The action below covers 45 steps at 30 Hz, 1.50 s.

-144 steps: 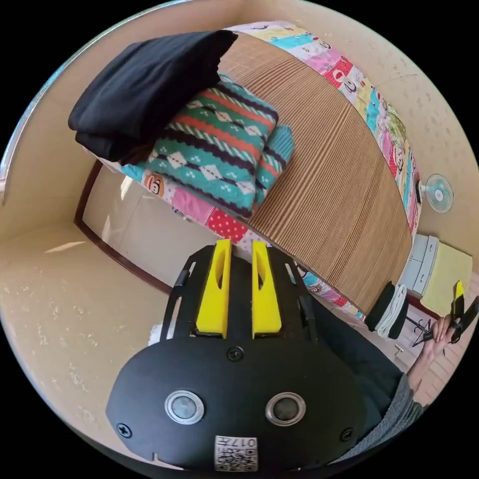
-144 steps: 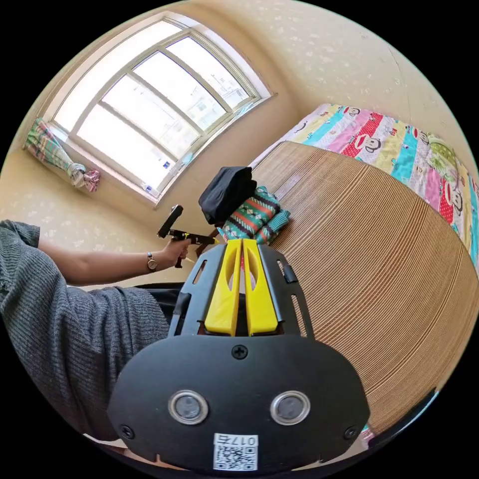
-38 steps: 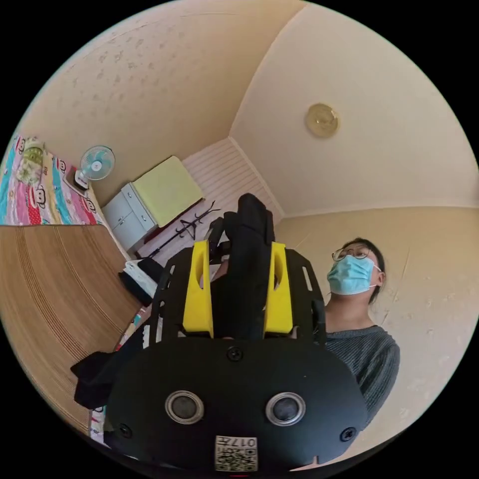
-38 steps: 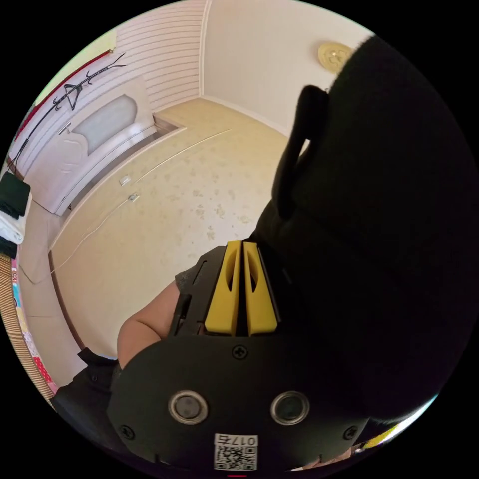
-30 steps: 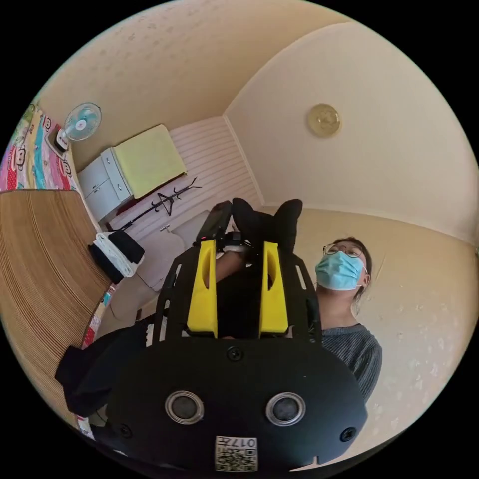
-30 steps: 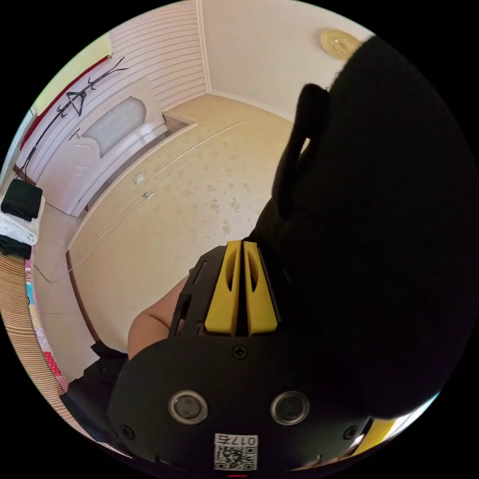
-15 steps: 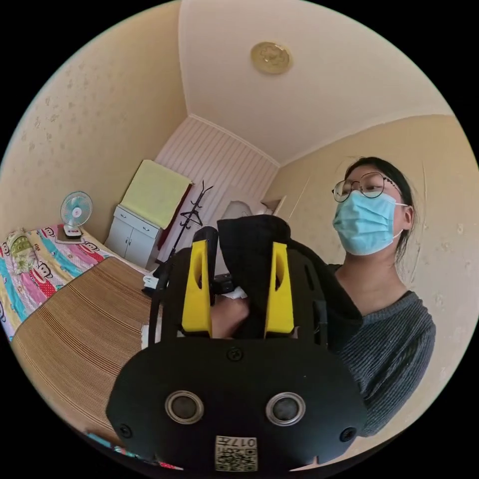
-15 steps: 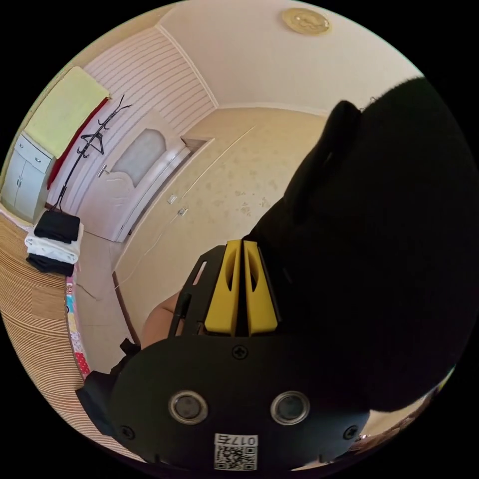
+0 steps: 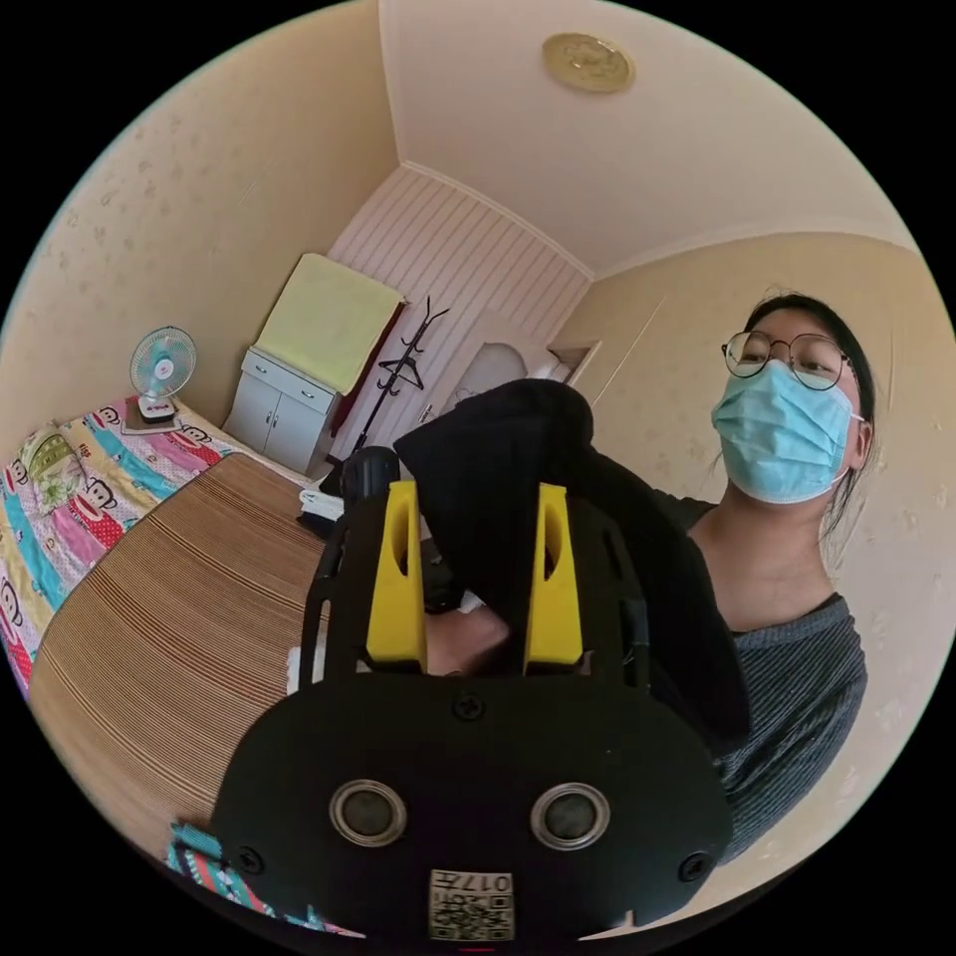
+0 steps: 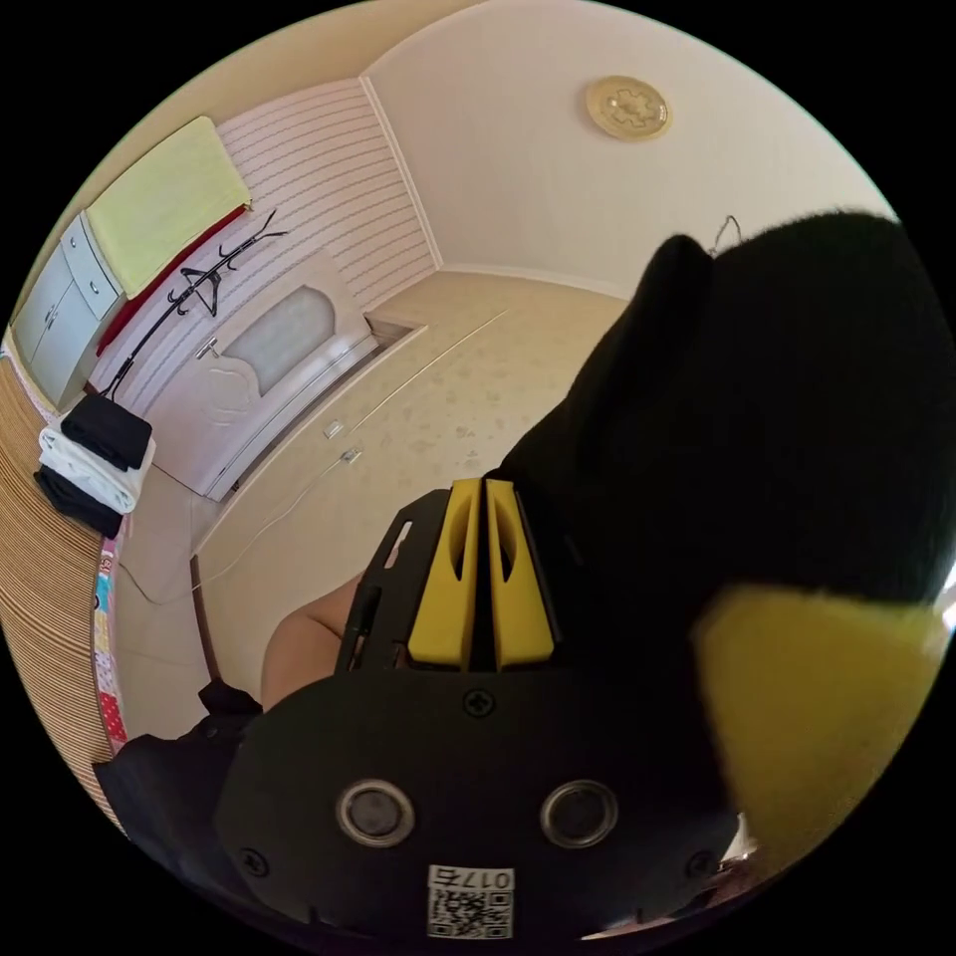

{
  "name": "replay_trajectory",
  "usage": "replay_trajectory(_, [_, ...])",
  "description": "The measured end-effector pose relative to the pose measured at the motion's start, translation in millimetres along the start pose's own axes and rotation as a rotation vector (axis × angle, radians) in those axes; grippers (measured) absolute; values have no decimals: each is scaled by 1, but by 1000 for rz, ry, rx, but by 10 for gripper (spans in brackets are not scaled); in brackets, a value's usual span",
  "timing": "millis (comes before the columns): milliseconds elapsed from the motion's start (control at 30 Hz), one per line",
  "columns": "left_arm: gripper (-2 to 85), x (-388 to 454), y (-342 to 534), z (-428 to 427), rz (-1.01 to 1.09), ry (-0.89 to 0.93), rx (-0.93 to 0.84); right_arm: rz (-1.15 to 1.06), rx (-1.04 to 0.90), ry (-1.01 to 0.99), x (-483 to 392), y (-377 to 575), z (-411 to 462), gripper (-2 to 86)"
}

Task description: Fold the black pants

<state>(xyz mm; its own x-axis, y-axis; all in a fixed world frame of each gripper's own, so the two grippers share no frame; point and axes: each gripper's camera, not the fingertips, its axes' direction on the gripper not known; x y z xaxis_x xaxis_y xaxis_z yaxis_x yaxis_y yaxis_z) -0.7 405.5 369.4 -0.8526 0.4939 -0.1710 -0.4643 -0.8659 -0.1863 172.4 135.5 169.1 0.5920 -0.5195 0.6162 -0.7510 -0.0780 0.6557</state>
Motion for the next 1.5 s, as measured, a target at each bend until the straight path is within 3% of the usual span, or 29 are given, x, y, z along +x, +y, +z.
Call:
replay_trajectory(100, [146, 5, 9, 6, -8, -14, -89, 4, 23, -10, 9, 11, -10, 8])
replay_trajectory(167, [109, 4, 21, -6, -8, 53, -11, 14, 27, -14, 18, 14, -15, 8])
replay_trajectory(233, [68, -14, 47, -39, -33, 303, 248, 21, 58, -6, 26, 19, -25, 8])
replay_trajectory(300, [69, -24, 67, -55, 0, 515, 408, 21, 118, 46, 33, 30, -45, 7])
replay_trajectory(333, [84, -28, 75, -56, -25, 538, 418, 19, 131, 50, 35, 33, -49, 7])
replay_trajectory(367, [98, -28, 77, -56, -45, 512, 403, 23, 156, 48, 41, 39, -57, 7])
replay_trajectory(500, [152, -4, 83, -40, -179, 102, 178, 49, 226, 40, 70, 58, -86, 6])
replay_trajectory(633, [66, 20, 95, -47, -185, 14, 202, 84, 240, 48, 98, 69, -105, 5])
replay_trajectory(767, [48, 31, 106, -63, -81, 229, 309, 138, 351, 222, 120, 81, -145, 4])
replay_trajectory(833, [44, 45, 110, -64, 72, 429, 410, 159, 408, 317, 118, 83, -169, 4])
replay_trajectory(933, [40, 53, 114, -46, 217, 739, 532, 125, 488, 610, 91, 71, -195, 3])
replay_trajectory(967, [39, 54, 115, -44, 227, 762, 552, 123, 475, 761, 77, 61, -197, 3])
replay_trajectory(1133, [32, 68, 119, -67, 172, 523, 733, -10, 424, 1209, 26, 21, -159, 5])
replay_trajectory(1233, [31, 68, 113, -91, 111, 331, 826, -43, 256, 1538, 24, 0, -102, 6])
replay_trajectory(1367, [32, 72, 90, -117, 80, 145, 903, 5, 30, 1857, 69, -3, -34, 13])
replay_trajectory(1500, [32, 114, 45, -119, 54, -287, 926, 269, -373, 2212, 172, 21, 0, 45])
